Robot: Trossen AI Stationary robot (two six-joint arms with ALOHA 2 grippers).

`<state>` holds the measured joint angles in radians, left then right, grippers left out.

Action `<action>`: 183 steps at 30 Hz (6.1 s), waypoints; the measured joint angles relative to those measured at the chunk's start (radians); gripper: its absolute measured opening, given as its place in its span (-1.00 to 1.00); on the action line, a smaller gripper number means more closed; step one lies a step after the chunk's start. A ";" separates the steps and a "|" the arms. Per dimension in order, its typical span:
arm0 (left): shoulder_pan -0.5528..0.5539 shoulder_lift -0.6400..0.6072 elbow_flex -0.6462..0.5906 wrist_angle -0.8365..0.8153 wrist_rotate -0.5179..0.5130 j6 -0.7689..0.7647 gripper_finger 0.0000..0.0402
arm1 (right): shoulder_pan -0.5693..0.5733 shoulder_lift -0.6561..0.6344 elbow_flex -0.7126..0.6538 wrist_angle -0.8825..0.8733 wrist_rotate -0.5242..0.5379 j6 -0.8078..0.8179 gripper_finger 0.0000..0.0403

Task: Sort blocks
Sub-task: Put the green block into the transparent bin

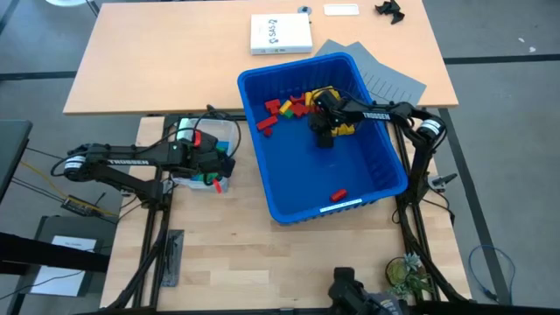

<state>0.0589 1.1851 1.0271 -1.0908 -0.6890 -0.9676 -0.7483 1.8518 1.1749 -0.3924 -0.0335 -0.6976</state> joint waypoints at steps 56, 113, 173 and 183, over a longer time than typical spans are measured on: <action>-0.239 0.361 0.010 1.905 -0.080 2.105 -0.26 | 0.480 -0.480 -0.001 0.528 -0.539 1.049 -0.36; 0.059 -0.107 0.007 0.293 -0.093 0.429 -0.29 | 0.143 -0.207 -0.002 0.314 -0.086 0.426 0.28; 0.177 -0.105 -0.130 0.132 0.048 0.132 0.38 | 0.039 0.162 0.161 0.306 -0.034 0.451 0.31; 0.177 -0.105 -0.130 0.163 0.048 0.133 0.38 | 0.037 0.161 0.161 0.301 -0.039 0.451 0.23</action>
<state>0.2359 1.0798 0.8970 -0.9280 -0.6411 -0.8349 -0.7109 2.0132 1.3361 -0.0915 -0.0724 -0.2471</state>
